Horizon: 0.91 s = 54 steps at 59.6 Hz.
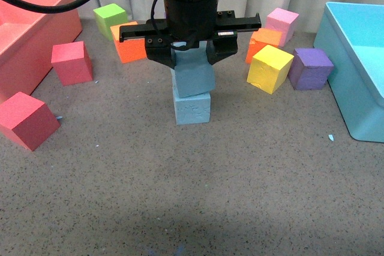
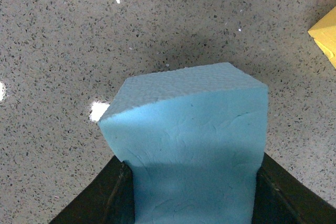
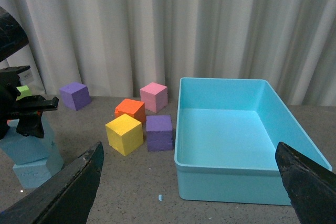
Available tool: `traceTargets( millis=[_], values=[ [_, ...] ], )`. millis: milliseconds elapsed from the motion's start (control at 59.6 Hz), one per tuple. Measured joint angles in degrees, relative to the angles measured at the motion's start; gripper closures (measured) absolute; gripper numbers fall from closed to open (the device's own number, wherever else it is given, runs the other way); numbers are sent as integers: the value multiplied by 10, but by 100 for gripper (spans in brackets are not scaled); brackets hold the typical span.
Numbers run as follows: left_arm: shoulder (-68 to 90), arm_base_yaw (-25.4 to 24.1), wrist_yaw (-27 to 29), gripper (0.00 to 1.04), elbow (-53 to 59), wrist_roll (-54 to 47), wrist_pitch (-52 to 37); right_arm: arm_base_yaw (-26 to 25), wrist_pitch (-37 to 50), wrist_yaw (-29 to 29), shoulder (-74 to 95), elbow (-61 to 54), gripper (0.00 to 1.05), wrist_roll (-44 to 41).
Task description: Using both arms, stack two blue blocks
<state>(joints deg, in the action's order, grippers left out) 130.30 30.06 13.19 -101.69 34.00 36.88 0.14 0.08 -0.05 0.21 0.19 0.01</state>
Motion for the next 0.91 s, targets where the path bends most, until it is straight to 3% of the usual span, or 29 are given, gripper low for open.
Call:
traceTargets(
  millis=[604,907],
  values=[
    [1,-1,-5,60,-6,7,24,0,0,0,0,0,9,0],
    [-1,-1,-7,12,-6,6,21,0,0,0,0,0,9,0]
  ],
)
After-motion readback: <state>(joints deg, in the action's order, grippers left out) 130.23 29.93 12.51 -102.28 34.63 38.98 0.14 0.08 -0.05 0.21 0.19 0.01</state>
